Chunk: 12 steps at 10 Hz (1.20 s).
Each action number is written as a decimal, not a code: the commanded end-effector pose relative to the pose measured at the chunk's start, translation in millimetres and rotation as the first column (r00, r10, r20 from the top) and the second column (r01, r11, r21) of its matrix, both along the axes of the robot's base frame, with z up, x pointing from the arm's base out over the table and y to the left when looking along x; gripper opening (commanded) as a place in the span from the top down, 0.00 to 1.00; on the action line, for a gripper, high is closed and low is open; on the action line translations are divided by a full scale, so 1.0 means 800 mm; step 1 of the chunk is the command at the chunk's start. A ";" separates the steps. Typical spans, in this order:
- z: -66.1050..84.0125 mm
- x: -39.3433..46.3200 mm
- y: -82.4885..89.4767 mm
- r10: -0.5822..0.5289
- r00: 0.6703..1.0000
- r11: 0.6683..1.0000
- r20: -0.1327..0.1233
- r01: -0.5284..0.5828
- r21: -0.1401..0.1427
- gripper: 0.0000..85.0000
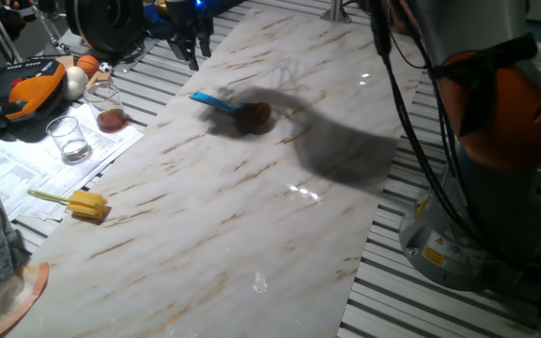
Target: Scrub the table with a brush
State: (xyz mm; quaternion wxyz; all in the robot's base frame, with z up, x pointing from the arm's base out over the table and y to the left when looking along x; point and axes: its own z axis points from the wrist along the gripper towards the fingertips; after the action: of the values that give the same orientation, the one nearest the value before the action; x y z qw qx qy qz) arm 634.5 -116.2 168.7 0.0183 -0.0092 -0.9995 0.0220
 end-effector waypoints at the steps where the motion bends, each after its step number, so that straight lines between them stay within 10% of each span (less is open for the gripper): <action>1: -0.004 -0.001 -0.001 0.000 1.000 1.000 -0.001 0.000 0.005 0.40; 12: -0.039 0.002 -0.012 -0.041 0.999 0.999 -0.009 0.041 0.005 0.40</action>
State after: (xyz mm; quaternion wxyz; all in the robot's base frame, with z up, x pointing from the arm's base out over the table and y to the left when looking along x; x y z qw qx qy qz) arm 635.7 -125.3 137.7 0.0233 -0.0296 -0.9991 0.0193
